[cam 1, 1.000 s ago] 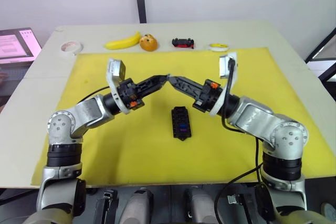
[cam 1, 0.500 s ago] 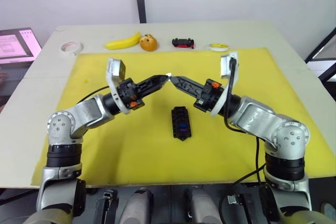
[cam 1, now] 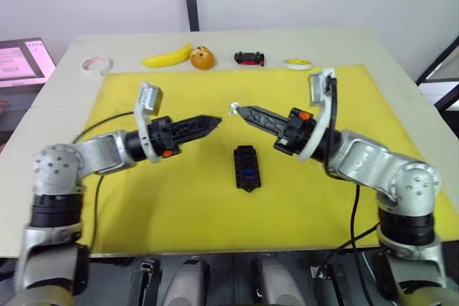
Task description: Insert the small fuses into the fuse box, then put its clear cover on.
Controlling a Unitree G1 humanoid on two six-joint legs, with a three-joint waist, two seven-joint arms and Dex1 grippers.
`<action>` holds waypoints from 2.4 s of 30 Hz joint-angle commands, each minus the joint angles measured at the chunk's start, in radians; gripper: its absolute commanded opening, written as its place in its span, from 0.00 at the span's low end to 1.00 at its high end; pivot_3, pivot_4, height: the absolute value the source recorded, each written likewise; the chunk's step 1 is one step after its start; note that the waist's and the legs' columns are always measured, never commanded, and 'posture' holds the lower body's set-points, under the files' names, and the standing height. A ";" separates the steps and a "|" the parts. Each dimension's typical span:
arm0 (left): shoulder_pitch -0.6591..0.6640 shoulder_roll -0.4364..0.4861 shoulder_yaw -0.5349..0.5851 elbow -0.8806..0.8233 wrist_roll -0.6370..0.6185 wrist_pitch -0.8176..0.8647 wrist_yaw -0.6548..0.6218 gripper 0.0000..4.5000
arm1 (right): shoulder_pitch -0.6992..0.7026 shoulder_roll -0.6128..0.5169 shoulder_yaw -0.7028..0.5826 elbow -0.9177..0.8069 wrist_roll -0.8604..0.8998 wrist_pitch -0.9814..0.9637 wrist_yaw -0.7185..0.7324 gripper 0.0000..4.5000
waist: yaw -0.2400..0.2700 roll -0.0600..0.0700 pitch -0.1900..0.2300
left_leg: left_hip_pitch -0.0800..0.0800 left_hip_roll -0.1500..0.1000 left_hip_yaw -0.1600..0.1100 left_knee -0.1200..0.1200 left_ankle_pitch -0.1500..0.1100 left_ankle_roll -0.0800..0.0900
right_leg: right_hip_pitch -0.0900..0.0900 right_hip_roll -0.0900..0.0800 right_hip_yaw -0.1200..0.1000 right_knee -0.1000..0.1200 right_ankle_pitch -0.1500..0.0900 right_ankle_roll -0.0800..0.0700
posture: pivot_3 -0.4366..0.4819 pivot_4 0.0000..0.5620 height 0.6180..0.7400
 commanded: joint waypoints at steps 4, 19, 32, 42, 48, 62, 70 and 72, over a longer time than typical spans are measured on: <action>0.010 0.162 -0.239 -0.107 0.611 -0.420 -0.542 0.99 | -0.112 -0.261 0.103 -0.073 -0.390 0.071 0.398 0.00 | 0.006 0.001 0.001 | 0.000 0.001 0.000 -0.001 0.000 0.000 | 0.000 0.001 0.000 -0.001 0.000 0.000 | 0.48 0.27 1.00; 0.004 -0.061 -0.409 0.018 1.144 -0.908 -0.688 0.99 | -0.223 -0.350 0.522 0.016 -1.285 -0.318 1.069 0.00 | 0.007 0.000 0.007 | -0.016 0.003 0.000 0.005 0.000 0.000 | -0.014 -0.003 -0.001 0.000 0.000 0.001 | 0.48 0.27 1.00; 0.005 -0.115 -0.393 0.003 1.197 -0.902 -0.681 0.99 | -0.218 -0.261 0.521 0.062 -1.471 -0.376 1.168 0.00 | 0.006 0.000 0.007 | -0.016 0.003 0.000 0.005 0.000 0.000 | -0.015 -0.003 -0.002 0.002 0.000 0.001 | 0.48 0.27 1.00; 0.006 -0.122 -0.387 -0.011 1.201 -0.893 -0.677 0.99 | -0.206 -0.235 0.514 0.087 -1.541 -0.410 1.217 0.00 | 0.006 0.000 0.007 | -0.016 0.003 0.000 0.006 0.001 -0.001 | -0.015 -0.003 -0.002 0.003 0.001 0.001 | 0.48 0.27 1.00; 0.004 -0.130 -0.389 -0.021 1.201 -0.882 -0.671 0.99 | -0.197 -0.223 0.508 0.088 -1.561 -0.410 1.230 0.00 | 0.005 0.000 0.007 | -0.016 0.003 0.000 0.006 0.001 -0.002 | -0.015 -0.003 -0.002 0.004 0.001 0.001 | 0.48 0.27 1.00; 0.007 -0.137 -0.387 -0.043 1.197 -0.861 -0.664 0.99 | -0.200 -0.206 0.505 0.103 -1.590 -0.411 1.246 0.00 | 0.005 0.000 0.007 | -0.016 0.002 0.000 0.008 0.002 -0.003 | -0.015 -0.003 -0.002 0.005 0.001 0.001 | 0.48 0.27 1.00; 0.009 -0.143 -0.389 -0.040 1.201 -0.863 -0.661 0.99 | -0.205 -0.199 0.515 0.125 -1.607 -0.422 1.265 0.00 | 0.005 0.000 0.006 | -0.016 0.002 0.000 0.008 0.002 -0.003 | -0.015 -0.003 -0.002 0.006 0.001 0.001 | 0.48 0.27 1.00; 0.013 -0.141 -0.386 -0.037 1.201 -0.867 -0.661 0.99 | -0.212 -0.195 0.513 0.128 -1.603 -0.414 1.271 0.00 | 0.004 0.000 0.006 | -0.015 0.002 0.000 0.008 0.002 -0.003 | -0.015 -0.003 -0.002 0.006 0.001 0.001 | 0.48 0.27 1.00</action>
